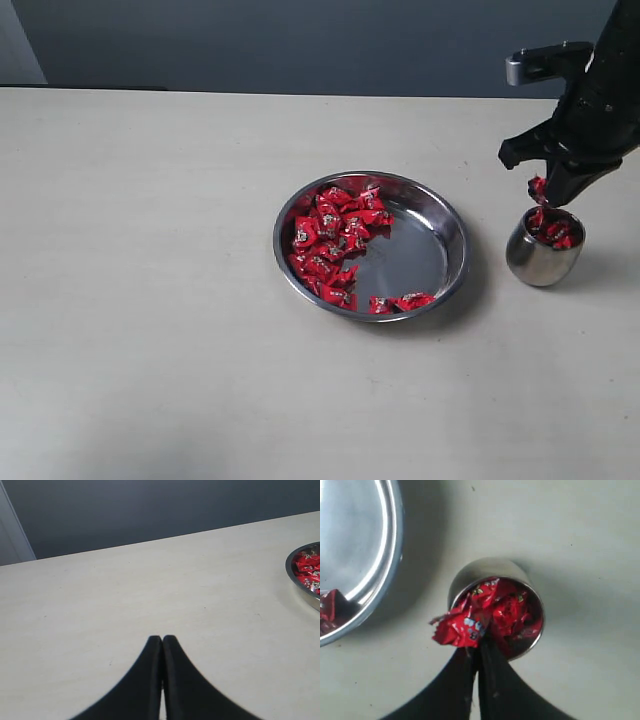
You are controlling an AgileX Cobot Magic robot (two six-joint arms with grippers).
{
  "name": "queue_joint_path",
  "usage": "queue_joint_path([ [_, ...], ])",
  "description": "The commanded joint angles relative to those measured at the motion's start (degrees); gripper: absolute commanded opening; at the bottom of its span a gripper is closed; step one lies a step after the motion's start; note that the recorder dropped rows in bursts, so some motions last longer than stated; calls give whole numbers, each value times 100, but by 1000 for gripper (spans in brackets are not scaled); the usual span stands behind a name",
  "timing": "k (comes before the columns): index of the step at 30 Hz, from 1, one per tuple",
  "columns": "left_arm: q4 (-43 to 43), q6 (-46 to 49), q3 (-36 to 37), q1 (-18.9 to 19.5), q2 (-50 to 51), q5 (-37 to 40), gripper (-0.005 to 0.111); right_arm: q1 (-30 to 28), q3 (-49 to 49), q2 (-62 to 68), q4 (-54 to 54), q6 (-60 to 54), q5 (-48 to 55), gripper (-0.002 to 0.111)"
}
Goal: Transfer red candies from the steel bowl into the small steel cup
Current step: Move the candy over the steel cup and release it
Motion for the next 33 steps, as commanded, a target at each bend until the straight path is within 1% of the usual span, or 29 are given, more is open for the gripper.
queue_joint_path([
  [1,9,-32,-6,-61,-25,-30,0,-42,8,121,-355,202,80,4],
  [10,9,-32,-6,-61,-25,-30,0,-42,17,246,-553,242,127,4],
  [12,9,-32,-6,-61,-25,-30,0,-42,17,283,-554,242,127,9],
  [16,9,-32,-6,-61,-25,-30,0,-42,17,354,-577,242,127,26],
  [17,9,-32,-6,-61,-25,-30,0,-42,17,380,-590,242,148,28],
  [25,9,-32,-6,-61,-25,-30,0,-42,7,299,-566,253,58,29],
  [28,9,-32,-6,-61,-25,-30,0,-30,7,119,-372,253,-45,29],
  [33,9,-32,-6,-61,-25,-30,0,-20,7,-246,51,231,-497,29],
])
